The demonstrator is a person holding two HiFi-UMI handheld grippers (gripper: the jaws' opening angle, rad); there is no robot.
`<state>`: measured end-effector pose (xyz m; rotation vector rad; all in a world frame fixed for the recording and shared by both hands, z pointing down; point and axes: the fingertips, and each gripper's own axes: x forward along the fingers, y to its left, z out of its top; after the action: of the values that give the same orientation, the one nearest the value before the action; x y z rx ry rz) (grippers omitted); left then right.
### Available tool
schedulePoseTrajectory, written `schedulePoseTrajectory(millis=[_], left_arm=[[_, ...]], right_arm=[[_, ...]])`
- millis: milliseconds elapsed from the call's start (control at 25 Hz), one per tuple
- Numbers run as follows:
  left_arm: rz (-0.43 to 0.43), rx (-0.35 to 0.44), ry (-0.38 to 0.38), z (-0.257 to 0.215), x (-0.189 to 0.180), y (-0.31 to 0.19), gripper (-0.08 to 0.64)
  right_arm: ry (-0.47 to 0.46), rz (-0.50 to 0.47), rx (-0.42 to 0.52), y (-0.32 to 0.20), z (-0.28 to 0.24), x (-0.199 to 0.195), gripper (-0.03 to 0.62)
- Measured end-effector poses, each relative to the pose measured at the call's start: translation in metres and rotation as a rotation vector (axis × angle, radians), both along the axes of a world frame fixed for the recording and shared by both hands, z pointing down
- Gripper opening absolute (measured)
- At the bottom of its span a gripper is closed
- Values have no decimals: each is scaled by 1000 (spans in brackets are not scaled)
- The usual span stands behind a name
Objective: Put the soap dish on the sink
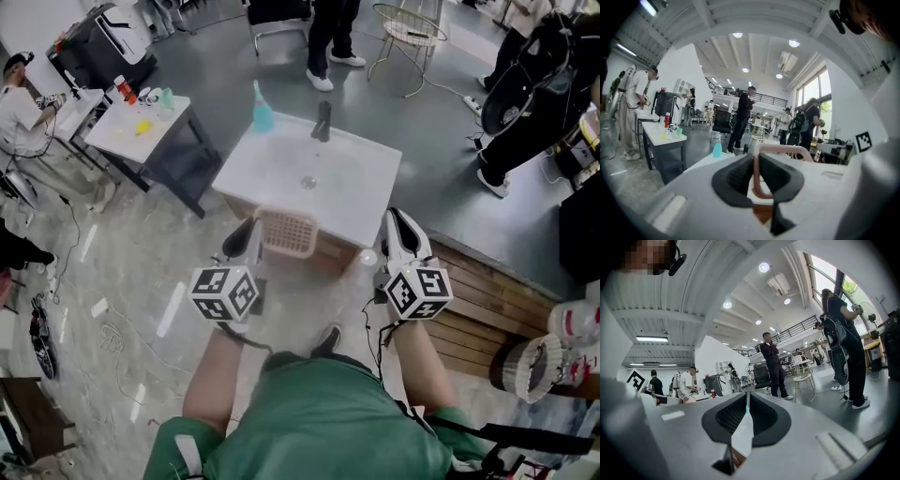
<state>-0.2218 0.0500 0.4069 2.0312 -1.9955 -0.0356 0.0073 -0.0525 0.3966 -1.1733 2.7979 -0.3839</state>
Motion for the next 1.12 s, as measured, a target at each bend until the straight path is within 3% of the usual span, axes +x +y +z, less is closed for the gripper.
schedulePoseTrajectory(millis=[320, 520, 1120], left_arm=[[-6, -51, -6, 23, 3, -52, 41], [45, -66, 2, 33, 0, -101, 41], [329, -140, 73, 80, 19, -275, 42]], right_arm=[[14, 48, -57, -49, 24, 25, 20], [34, 90, -59, -76, 26, 24, 20], [112, 354, -74, -203, 35, 35, 20]])
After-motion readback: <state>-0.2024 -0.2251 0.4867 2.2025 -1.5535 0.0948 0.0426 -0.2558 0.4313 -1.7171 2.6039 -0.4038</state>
